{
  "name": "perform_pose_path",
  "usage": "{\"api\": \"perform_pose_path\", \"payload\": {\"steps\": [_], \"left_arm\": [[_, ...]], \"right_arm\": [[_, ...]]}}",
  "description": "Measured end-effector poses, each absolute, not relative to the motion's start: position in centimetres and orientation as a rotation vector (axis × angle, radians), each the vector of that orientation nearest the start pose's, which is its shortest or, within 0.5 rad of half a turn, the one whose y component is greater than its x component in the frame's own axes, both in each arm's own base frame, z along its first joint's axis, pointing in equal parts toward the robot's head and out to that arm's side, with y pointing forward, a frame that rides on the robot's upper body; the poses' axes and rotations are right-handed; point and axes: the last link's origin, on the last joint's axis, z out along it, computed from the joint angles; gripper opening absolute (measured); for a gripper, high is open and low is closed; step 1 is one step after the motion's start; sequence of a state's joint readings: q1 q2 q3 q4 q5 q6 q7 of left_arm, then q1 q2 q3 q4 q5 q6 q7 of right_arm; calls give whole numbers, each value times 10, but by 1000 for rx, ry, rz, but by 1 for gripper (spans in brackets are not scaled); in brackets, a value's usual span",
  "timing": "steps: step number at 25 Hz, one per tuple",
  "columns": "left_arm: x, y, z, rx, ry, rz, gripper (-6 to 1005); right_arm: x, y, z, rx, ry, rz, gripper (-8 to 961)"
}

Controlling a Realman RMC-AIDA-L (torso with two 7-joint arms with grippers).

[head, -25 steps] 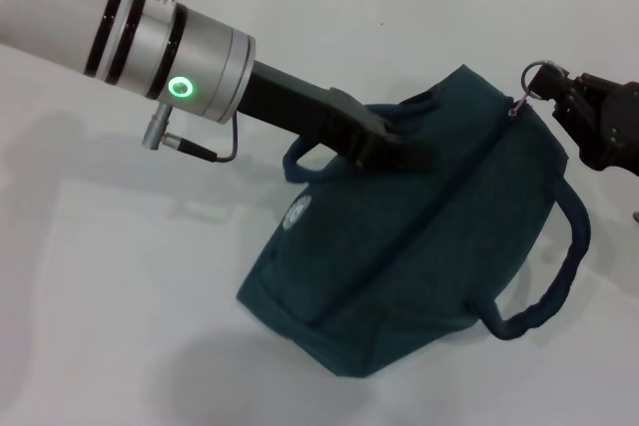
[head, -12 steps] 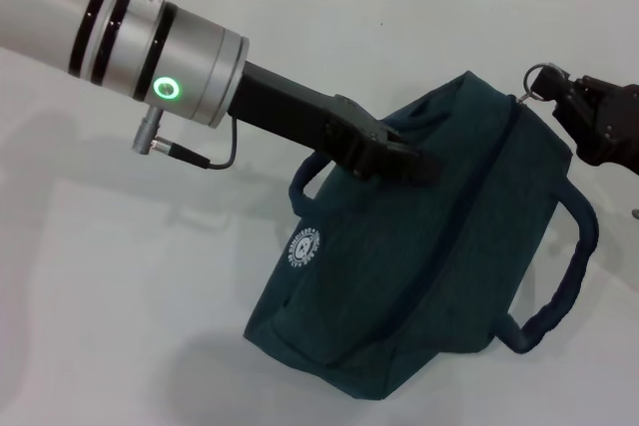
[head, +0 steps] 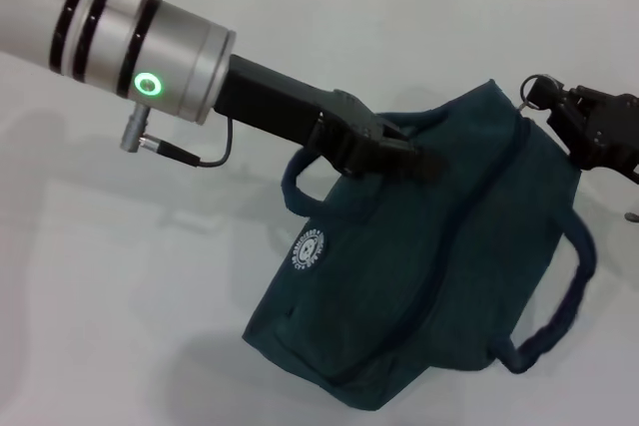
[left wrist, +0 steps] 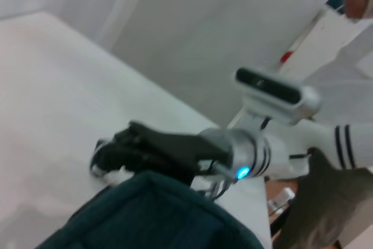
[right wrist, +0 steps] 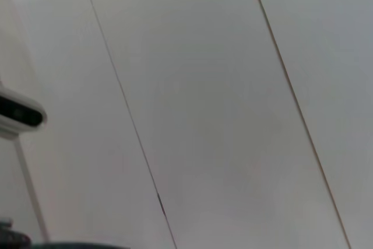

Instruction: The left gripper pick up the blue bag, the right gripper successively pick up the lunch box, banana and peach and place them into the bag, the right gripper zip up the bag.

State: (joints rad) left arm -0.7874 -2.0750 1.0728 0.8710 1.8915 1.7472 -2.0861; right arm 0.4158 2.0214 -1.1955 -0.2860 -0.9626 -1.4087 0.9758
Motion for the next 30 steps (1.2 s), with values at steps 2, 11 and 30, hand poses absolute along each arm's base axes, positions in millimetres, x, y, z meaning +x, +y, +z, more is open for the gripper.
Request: {"api": "perform_pose_path", "payload": {"steps": [2,11,30], "left_arm": [[-117,348,-10,-3221,-870,-576,55],[-120,348,-7,-3207,-869,-611,68],[-133,350,-2,-3066,-859,-832,275]], "right_arm": [[283,318,-12,-2221,659,1111,23],[282,320,-27,-2292,676,1030,23],[303,309,-20,-2204,768,1020,58]]}}
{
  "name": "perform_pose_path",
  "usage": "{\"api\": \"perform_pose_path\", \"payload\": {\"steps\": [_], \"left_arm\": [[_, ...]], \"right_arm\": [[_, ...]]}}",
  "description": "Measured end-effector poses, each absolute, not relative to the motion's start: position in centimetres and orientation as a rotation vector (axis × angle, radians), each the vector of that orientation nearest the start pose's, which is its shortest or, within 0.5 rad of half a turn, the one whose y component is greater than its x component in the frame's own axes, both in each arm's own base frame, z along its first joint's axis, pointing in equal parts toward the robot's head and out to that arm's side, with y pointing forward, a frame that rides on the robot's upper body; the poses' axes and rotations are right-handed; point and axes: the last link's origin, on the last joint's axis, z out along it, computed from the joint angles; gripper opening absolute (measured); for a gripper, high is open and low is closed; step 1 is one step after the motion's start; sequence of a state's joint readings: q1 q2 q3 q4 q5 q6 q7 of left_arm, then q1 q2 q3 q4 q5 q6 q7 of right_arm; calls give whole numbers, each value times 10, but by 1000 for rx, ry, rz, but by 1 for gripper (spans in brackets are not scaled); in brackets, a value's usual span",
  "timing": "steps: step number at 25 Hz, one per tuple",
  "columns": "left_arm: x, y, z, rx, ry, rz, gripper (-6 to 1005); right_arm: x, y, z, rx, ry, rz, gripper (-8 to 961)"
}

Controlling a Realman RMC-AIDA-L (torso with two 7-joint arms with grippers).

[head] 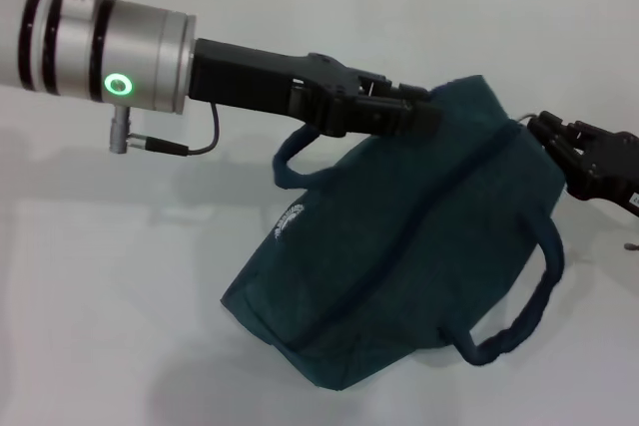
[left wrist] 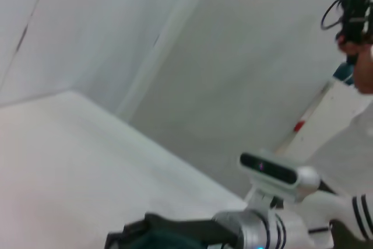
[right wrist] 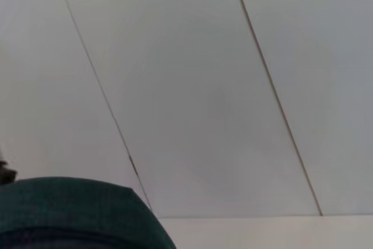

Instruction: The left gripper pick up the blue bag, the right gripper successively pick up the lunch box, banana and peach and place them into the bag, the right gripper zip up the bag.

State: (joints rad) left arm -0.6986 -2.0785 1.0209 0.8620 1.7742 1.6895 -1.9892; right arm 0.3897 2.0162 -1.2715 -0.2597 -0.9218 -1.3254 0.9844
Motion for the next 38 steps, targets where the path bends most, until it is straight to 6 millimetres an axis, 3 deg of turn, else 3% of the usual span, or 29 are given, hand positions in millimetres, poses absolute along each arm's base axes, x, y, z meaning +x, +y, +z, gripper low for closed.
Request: {"api": "perform_pose_path", "payload": {"steps": [9,11,15,17,24,30,38], "left_arm": [[-148,347,12,-2961,-869,-984,565],[-151,346,14,-2954,-873,-994,649],[-156,340,14,-2958,-818,-1018,643],[-158,335,15,-2971,-766,-1040,640],[-169,319,17,-2991,-636,-1069,672],[-190,305,28,-2887,-469,-1103,696],[-223,265,49,-2648,-328,-1307,843]], "right_arm": [[319,299,-11,-2209,896,1010,212],[325,293,-5,-2192,898,1017,290],[321,283,15,-2187,820,1131,446],[309,277,27,-2210,729,1252,652],[263,274,60,-2442,432,1485,703],[234,291,68,-2697,357,1382,705],[216,300,73,-2877,293,1193,718]]}}
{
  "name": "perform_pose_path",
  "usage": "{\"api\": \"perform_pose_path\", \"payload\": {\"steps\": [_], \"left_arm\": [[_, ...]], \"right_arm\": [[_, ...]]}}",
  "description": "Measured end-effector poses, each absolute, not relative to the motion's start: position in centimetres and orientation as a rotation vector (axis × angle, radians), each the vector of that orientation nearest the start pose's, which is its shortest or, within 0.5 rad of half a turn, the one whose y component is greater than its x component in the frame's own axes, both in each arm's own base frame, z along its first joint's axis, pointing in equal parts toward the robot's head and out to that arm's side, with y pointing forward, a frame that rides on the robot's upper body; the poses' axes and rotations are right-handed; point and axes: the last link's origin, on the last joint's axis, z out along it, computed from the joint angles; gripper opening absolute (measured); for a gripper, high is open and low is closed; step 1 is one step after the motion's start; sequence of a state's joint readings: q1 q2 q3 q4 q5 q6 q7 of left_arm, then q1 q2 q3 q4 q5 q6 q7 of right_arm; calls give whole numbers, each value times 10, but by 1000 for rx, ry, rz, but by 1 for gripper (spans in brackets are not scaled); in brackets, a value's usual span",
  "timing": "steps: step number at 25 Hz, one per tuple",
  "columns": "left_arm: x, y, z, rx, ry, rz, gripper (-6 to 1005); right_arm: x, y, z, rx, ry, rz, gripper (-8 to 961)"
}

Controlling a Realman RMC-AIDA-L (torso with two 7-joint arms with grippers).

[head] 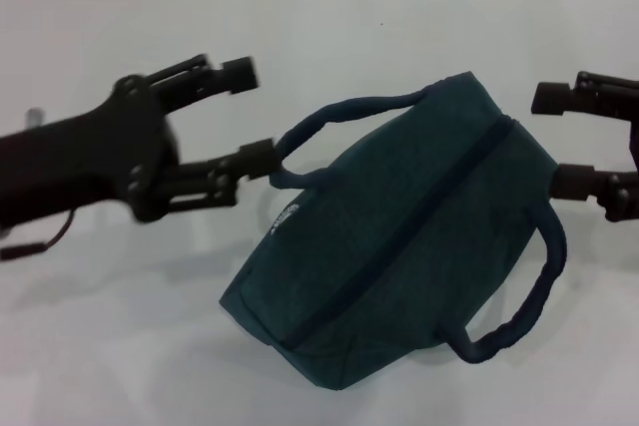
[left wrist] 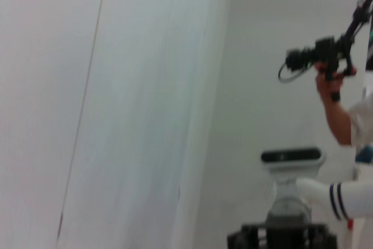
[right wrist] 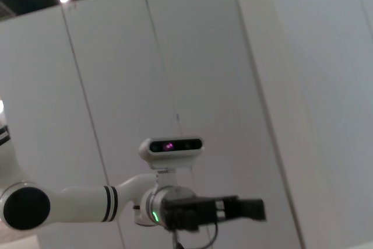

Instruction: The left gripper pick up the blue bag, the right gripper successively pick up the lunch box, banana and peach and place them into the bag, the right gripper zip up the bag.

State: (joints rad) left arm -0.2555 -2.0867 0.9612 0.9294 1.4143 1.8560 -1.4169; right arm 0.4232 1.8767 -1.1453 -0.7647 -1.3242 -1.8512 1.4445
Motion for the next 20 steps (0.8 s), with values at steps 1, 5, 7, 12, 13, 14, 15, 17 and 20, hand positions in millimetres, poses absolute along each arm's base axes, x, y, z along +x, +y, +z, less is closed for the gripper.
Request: {"api": "perform_pose_path", "payload": {"steps": [1,5,7,12,13,14,15,17,20], "left_arm": [[-226,260,50,-2636,-316,-1318,856],[-238,243,50,-2579,-272,-1347,884],[-243,239,46,-2568,-271,-1357,884],[-246,238,32,-2625,-255,-1332,884],[-245,240,30,-2642,-256,-1327,884],[-244,241,29,-2652,-254,-1326,884],[-243,243,27,-2664,-255,-1325,884],[-241,245,26,-2678,-254,-1323,884],[-240,247,25,-2688,-251,-1323,884]], "right_arm": [[215,299,73,-2883,284,1191,720],[213,295,74,-2917,237,1166,843],[214,294,72,-2940,232,1139,874],[214,294,65,-3017,219,1041,874],[214,293,62,-3031,218,1023,874],[214,293,60,-3037,216,1015,874],[213,293,58,-3046,214,1000,874],[212,293,55,-3054,213,984,874],[212,294,52,-3052,217,972,874]]}}
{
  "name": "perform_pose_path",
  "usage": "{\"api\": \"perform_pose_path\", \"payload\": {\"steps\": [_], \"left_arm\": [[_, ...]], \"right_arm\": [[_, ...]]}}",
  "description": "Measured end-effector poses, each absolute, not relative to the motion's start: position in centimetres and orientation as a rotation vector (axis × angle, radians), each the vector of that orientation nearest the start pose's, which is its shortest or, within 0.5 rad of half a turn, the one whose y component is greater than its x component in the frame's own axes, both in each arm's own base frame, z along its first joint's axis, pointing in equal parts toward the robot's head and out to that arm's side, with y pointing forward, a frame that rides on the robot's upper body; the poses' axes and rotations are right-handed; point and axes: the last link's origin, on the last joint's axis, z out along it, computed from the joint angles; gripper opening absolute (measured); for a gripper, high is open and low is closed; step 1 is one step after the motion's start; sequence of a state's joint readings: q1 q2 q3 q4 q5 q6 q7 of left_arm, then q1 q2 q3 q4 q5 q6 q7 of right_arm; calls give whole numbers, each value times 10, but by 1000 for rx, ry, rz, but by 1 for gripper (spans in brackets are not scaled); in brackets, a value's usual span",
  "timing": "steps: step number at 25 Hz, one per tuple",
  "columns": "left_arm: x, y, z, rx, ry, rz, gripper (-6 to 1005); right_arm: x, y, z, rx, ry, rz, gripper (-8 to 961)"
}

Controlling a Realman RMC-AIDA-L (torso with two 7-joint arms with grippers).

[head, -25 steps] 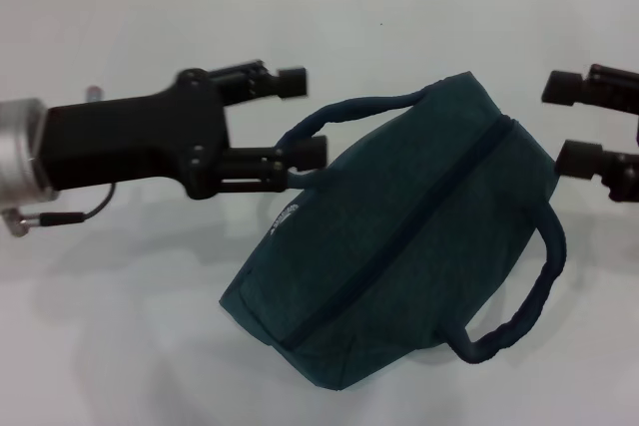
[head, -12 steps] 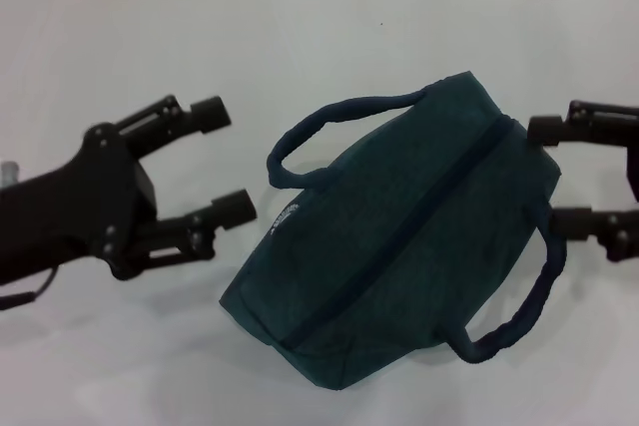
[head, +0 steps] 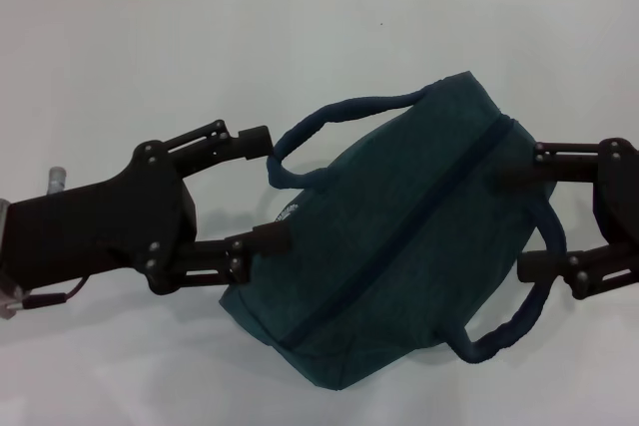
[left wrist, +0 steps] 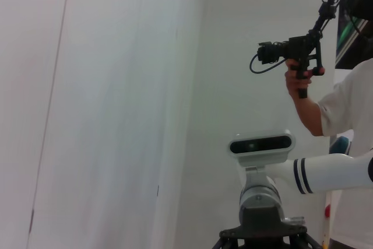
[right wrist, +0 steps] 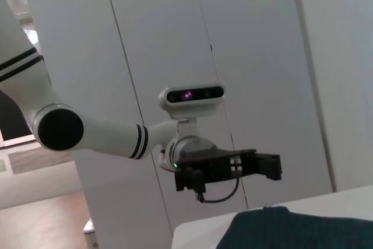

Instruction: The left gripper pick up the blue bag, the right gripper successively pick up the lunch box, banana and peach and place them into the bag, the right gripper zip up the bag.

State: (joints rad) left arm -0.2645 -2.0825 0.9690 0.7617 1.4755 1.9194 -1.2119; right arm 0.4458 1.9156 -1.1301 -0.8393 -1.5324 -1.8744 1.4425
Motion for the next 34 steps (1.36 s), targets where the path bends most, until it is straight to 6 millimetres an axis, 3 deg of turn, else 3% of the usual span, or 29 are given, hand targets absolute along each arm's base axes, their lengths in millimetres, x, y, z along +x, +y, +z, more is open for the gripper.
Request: {"api": "perform_pose_path", "payload": {"steps": [34], "left_arm": [[-241,247,21,-2685,-283,-1336,884]], "right_arm": [[215,294,51,-3035,242,980,874]]}}
